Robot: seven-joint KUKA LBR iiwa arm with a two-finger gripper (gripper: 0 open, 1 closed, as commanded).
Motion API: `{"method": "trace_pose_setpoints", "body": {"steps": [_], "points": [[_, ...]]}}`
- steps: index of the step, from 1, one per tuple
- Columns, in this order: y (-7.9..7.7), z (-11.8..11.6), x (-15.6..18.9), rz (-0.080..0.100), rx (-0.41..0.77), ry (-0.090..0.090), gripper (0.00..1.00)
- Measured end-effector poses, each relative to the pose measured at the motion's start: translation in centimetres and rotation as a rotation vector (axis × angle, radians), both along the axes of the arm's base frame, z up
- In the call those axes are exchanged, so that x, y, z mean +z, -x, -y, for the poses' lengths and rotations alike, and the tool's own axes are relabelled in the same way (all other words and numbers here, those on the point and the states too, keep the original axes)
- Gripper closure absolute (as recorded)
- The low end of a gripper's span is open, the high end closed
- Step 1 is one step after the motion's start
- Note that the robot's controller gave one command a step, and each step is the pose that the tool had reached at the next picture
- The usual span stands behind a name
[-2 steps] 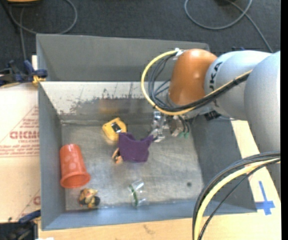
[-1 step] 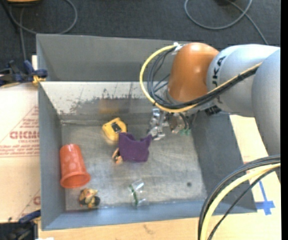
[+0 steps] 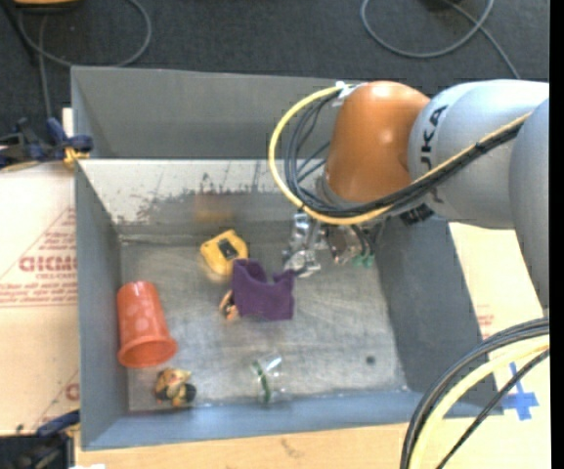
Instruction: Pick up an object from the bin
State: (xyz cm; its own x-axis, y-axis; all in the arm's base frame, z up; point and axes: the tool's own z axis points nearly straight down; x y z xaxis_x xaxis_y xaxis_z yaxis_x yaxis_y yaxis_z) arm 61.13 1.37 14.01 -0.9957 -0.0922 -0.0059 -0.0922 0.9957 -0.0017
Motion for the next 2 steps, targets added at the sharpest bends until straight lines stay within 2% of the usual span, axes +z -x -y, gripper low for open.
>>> {"method": "trace_pose_setpoints", "body": {"steps": [1, 2], "points": [[-1.58, -2.15, 7.96, -0.001, -0.019, -0.002, 1.00], [-1.58, -2.14, 7.96, -0.001, -0.019, -0.002, 1.00]]}}
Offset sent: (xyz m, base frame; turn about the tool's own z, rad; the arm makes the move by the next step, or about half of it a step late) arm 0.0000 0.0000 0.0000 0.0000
